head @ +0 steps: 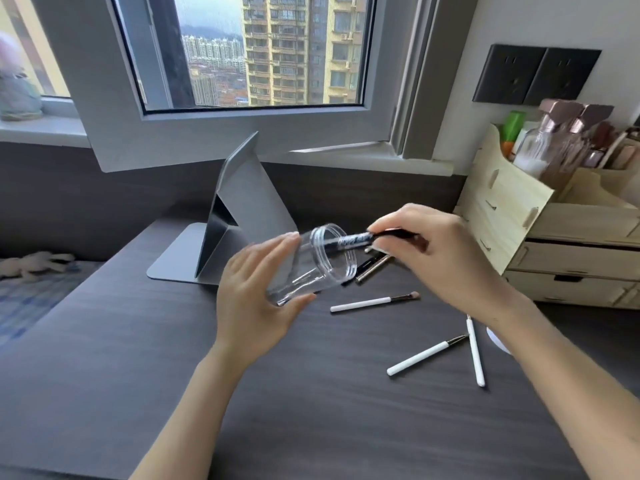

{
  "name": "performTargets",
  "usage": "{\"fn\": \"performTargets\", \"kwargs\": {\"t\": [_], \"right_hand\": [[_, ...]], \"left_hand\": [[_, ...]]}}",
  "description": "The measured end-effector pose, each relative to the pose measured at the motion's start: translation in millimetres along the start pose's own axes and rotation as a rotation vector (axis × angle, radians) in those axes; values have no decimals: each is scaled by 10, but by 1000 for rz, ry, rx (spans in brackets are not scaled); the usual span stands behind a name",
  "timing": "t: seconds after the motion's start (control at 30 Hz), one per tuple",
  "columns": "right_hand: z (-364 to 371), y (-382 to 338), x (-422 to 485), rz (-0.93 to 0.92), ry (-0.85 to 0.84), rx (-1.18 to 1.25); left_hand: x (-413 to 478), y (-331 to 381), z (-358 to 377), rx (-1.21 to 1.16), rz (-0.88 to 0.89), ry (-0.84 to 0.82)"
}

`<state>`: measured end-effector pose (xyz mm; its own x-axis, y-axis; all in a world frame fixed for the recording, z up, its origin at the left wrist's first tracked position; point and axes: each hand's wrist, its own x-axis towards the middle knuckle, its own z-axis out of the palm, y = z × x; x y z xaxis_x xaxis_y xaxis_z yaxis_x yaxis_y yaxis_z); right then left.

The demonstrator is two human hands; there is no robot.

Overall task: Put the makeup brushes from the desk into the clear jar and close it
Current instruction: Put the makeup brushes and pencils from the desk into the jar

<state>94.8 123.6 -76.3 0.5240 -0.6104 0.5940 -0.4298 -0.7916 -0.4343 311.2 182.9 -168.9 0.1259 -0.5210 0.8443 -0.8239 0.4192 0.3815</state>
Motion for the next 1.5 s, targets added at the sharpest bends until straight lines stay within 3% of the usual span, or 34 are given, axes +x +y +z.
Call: {"fn": "performTargets", "kwargs": {"t": [0.13, 0.33, 0.43, 0.53, 0.6, 0.73, 0.8, 0.97, 1.07, 1.2, 1.27, 1.37, 1.5], "right_hand": [[232, -149, 19, -32, -182, -46], [424, -125, 139, -123, -192, -91], [435, -101, 152, -61, -153, 143], [529, 4, 176, 158, 97, 502], [721, 165, 181, 222, 117, 364], [1202, 498, 118, 10, -274, -213], [1352, 604, 139, -125, -391, -414], [1437, 691, 238, -356, -410, -588], [1299, 660, 173, -311, -364, -519], [859, 575, -24, 67, -253, -205], [598, 500, -127, 162, -167, -12], [271, 309, -216, 205, 11, 208], [68, 28, -196, 80, 35, 83]], "left_hand": [[-8, -3, 24, 48, 51, -29], [-8, -42, -28, 25, -59, 36], [-5, -73, -32, 4, -129, 69], [8, -110, -64, -70, -233, 126], [18, -119, -84, -151, -295, 184], [34, -151, -101, -240, -365, 238], [41, -166, -111, -241, -372, 246], [45, -165, -129, -247, -363, 242], [39, -179, -123, -256, -363, 240], [34, -187, -114, -262, -355, 235], [32, -152, -95, -270, -349, 222], [19, -87, -47, -227, -284, 146], [-1, -22, -4, -115, -181, 59]]}}
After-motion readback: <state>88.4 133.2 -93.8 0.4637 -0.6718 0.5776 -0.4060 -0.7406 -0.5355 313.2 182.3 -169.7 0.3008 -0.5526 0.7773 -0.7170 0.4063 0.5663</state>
